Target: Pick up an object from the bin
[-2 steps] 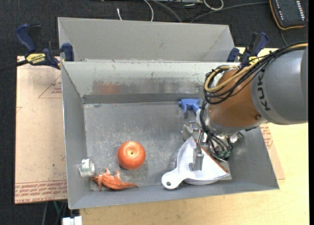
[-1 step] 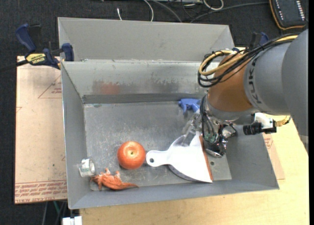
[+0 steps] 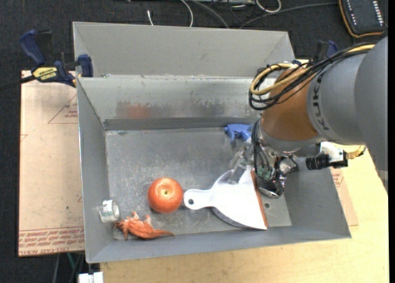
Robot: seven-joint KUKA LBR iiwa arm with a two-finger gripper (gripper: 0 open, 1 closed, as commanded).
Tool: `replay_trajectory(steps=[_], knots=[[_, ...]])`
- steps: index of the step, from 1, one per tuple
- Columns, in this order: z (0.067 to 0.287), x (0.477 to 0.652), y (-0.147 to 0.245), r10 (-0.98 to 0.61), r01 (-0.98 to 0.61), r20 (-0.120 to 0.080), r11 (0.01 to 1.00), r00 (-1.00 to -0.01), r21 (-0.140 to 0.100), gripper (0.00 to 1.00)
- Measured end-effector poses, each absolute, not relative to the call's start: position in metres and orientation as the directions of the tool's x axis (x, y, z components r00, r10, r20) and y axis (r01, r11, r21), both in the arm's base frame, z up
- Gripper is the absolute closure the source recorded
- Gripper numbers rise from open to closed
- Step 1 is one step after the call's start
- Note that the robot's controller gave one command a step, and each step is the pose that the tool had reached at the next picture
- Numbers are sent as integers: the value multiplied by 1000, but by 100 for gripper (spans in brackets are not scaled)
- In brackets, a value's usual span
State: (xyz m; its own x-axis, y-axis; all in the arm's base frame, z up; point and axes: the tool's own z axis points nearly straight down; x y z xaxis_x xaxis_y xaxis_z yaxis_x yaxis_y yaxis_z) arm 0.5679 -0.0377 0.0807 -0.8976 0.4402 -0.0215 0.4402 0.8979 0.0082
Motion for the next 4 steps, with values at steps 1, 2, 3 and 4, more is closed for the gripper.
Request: replay_trajectory(steps=[1, 2, 3, 4], knots=[[72, 498, -50, 423, 422, -33, 906, -906, 14, 0], [73, 499, -50, 421, 420, -33, 907, -907, 13, 0], [84, 501, -40, 394, 394, -35, 919, -918, 14, 100], [84, 501, -40, 394, 394, -35, 919, -918, 14, 100]])
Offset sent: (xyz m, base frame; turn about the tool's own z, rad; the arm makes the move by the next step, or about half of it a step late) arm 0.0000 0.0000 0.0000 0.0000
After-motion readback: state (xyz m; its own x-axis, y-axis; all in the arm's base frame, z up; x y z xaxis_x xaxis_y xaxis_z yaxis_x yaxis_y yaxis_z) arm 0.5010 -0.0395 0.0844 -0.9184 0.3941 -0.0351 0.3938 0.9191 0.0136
